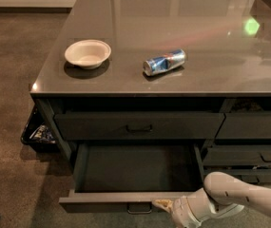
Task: Close middle drawer
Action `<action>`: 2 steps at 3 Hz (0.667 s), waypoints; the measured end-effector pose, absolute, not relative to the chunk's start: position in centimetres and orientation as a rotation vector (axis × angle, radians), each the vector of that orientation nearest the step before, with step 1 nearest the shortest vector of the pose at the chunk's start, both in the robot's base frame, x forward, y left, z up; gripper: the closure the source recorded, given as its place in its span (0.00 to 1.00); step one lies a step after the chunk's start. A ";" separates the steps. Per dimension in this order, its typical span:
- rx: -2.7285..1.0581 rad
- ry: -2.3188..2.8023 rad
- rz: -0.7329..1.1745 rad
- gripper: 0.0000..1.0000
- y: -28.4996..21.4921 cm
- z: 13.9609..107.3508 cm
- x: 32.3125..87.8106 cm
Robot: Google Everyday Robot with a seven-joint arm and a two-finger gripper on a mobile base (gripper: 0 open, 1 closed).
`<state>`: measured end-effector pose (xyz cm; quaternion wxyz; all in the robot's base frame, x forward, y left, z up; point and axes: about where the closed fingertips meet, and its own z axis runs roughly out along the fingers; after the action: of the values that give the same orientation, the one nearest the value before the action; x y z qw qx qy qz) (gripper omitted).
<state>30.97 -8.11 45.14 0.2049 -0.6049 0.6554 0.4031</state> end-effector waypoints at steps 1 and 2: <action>-1.687 1.827 1.124 0.00 -8.1 45.1 31.0; -1.714 1.786 1.097 0.00 -7.5 43.9 32.7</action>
Offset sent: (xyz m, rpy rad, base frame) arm 0.0443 0.0117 -0.0284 0.0132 -0.0968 0.0432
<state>32.70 -7.54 43.92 0.2153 -0.6183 0.6440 0.3958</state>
